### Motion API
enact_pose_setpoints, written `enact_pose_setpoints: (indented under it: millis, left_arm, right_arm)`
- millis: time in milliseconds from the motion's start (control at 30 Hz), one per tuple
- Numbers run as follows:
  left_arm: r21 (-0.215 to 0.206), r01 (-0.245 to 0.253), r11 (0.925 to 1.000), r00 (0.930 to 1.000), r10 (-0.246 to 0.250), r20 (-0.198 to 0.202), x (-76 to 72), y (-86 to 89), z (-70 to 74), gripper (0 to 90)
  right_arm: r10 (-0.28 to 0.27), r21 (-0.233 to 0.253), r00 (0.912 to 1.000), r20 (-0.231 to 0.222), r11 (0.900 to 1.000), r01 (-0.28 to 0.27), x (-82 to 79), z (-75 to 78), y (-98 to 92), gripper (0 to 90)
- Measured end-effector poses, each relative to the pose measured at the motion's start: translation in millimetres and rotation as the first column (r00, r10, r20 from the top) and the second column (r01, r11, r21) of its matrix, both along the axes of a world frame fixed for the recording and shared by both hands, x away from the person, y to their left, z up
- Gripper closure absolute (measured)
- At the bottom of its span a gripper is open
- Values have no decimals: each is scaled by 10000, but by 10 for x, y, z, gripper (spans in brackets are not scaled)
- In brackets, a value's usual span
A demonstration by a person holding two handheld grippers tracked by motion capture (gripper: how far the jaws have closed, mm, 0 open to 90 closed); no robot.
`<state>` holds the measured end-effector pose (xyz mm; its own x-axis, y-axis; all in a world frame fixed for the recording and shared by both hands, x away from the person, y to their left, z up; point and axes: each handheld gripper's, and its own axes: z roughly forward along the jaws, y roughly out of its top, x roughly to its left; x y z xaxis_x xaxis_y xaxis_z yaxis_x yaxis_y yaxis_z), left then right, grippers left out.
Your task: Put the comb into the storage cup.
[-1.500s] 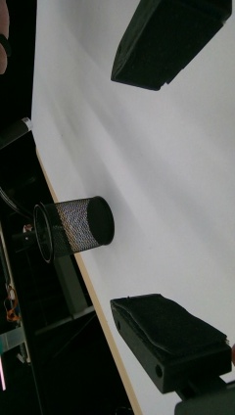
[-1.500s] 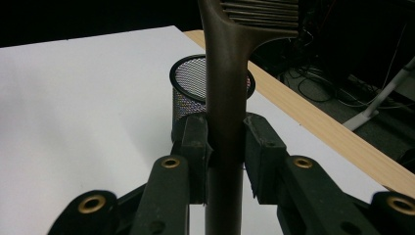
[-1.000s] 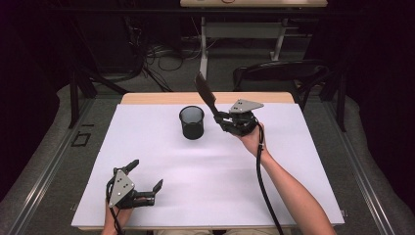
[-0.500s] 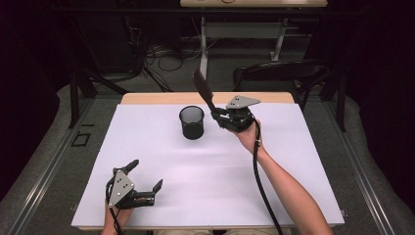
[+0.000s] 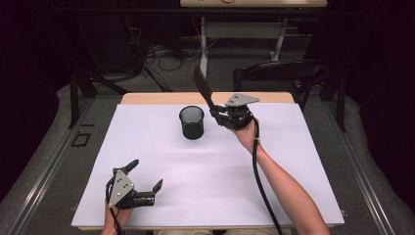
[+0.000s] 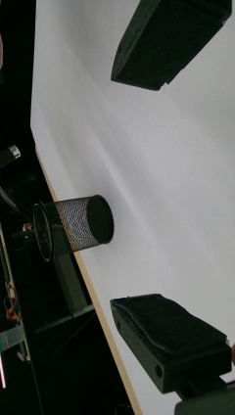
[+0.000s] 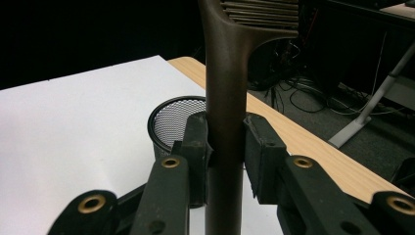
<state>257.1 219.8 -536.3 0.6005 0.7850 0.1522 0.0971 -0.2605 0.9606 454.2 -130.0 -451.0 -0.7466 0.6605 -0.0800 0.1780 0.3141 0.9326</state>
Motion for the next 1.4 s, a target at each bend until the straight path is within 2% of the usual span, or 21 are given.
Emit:
enact_pose_setpoints:
  millis: [1400]
  left_arm:
    - [-63,-43,10000,10000,43,37,1,11,0,3]
  right_arm:
    - [-29,264,9997,257,9996,22,129,74,205,730]
